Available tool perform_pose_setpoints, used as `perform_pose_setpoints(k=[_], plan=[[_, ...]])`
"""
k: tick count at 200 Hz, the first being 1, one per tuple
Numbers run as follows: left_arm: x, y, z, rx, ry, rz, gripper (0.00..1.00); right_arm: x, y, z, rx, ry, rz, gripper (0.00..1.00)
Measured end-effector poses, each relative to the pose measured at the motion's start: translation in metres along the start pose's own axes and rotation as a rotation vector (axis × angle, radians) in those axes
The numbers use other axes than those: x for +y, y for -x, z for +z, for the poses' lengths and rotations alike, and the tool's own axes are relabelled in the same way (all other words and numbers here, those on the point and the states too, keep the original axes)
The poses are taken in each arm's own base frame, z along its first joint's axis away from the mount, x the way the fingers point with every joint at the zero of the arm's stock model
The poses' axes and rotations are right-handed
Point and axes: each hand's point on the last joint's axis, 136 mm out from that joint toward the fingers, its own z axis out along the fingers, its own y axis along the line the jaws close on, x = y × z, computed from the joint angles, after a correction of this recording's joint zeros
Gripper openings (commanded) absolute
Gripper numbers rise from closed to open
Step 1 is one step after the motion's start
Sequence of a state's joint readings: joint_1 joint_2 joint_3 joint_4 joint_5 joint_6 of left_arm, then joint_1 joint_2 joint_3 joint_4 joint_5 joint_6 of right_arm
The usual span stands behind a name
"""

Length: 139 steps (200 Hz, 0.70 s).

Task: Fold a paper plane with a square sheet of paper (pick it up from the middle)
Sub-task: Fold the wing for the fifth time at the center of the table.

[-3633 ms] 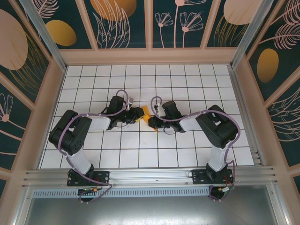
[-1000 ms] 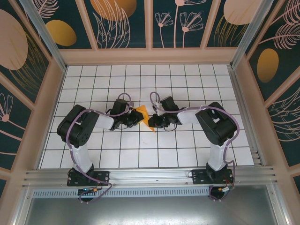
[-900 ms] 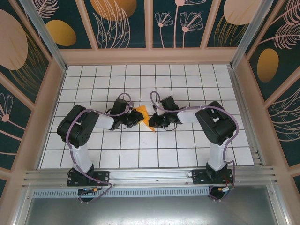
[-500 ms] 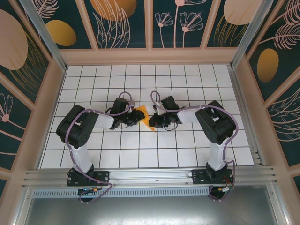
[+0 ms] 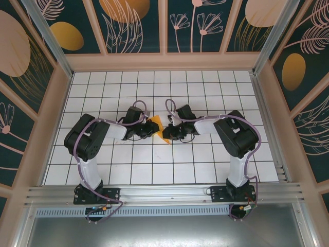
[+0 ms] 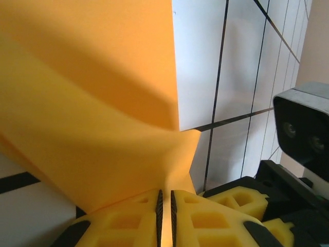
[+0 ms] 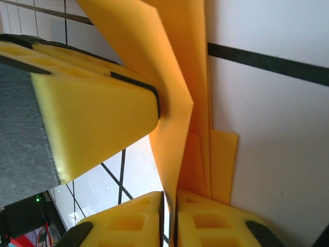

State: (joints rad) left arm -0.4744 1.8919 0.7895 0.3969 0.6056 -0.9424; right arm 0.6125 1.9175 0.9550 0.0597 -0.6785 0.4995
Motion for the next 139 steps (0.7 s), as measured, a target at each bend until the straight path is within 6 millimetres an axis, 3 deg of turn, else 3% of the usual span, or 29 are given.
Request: perform_pose_setpoints(k=[72,139], plan=[[0.001,0.000,0.001,-0.002,0.007,0.000,0.16,0.000,-0.007,-0.008,0.020,-0.040,0.033,0.20],[0.001,-0.001,0.001,-0.002,0.007,0.007,0.16,-0.008,-0.020,-0.009,0.042,-0.057,0.055,0.12]])
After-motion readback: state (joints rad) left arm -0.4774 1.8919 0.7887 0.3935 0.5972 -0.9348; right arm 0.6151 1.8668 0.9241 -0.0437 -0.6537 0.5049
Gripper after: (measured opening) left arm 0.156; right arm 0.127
